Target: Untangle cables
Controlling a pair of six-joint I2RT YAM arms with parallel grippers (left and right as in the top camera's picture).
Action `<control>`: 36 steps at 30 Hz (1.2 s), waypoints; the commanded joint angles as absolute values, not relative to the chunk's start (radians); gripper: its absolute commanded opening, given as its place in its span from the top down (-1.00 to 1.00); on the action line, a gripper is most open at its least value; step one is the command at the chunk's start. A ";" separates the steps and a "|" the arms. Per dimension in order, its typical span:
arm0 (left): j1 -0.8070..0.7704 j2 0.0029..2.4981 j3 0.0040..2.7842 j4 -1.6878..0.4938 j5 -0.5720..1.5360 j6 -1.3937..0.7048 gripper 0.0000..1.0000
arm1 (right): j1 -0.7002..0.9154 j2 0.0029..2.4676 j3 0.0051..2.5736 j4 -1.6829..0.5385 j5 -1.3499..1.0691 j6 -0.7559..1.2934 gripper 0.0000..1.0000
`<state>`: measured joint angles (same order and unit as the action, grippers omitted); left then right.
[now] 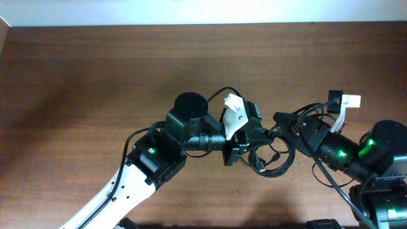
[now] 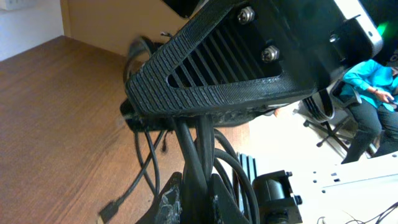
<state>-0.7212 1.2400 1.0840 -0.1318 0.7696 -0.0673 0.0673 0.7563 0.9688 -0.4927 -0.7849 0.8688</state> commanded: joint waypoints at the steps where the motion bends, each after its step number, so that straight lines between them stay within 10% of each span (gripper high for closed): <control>1: -0.729 1.238 1.096 -0.121 0.808 -0.048 1.00 | 0.072 0.753 0.973 -0.490 -0.778 0.857 0.92; 6: -0.728 1.238 1.096 -0.121 0.808 -0.048 0.66 | 0.072 0.753 0.973 -0.490 -0.775 0.857 0.92; 9: -0.728 1.237 1.096 -0.121 0.808 -0.049 -0.91 | 0.072 0.753 0.973 -0.490 -0.774 0.853 0.92; 10: -0.728 1.237 1.096 -0.121 0.807 -0.052 -0.99 | 0.072 0.753 0.973 -0.490 -0.774 0.850 0.92; 36: -0.680 1.182 1.096 -0.348 0.601 -0.130 -0.86 | 0.072 0.796 0.973 -0.520 -0.650 0.736 0.92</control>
<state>-0.6685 1.1896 1.0863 -0.3439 0.6609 -0.1242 0.0673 0.7876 0.9684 -0.5240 -0.6621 0.7559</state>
